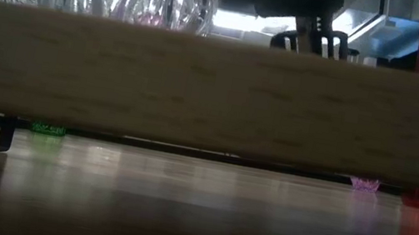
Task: Sort vases onto shelf
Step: Put the transparent vase aligned with the other transparent vases on the shelf
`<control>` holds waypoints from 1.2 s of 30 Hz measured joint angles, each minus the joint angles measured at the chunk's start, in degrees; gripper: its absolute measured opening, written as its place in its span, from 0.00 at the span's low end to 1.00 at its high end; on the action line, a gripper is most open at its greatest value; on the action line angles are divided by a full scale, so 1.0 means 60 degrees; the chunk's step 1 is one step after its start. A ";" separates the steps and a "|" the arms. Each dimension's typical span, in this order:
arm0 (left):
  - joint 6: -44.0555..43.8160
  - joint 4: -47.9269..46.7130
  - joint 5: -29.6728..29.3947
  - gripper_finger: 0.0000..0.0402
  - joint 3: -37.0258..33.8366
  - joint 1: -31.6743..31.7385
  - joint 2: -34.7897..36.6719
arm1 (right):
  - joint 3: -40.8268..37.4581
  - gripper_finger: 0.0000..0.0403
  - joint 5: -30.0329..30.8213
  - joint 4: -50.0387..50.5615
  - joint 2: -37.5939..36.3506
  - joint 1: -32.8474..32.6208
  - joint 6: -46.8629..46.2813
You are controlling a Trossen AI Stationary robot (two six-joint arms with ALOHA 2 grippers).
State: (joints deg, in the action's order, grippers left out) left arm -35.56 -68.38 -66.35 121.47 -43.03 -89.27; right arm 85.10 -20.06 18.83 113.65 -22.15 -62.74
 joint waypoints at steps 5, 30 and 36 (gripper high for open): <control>-0.0014 0.0000 0.0000 0.37 0.0000 0.0000 0.0000 | 0.0000 0.00 -0.0247 -0.0562 0.0312 0.0002 -0.0021; -0.0057 0.0000 0.0244 0.37 0.0000 -0.0011 0.0000 | 0.0000 0.00 -0.1099 -0.1985 0.0641 -0.0065 -0.0503; -0.0057 -0.0002 0.0226 0.37 0.0000 -0.0011 0.0000 | -0.0004 0.00 -0.1000 -0.2690 0.0641 -0.0051 -0.0575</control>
State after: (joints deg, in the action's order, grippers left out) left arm -35.90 -68.39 -64.99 121.47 -43.09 -89.27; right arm 85.08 -26.06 2.69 117.49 -22.46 -66.18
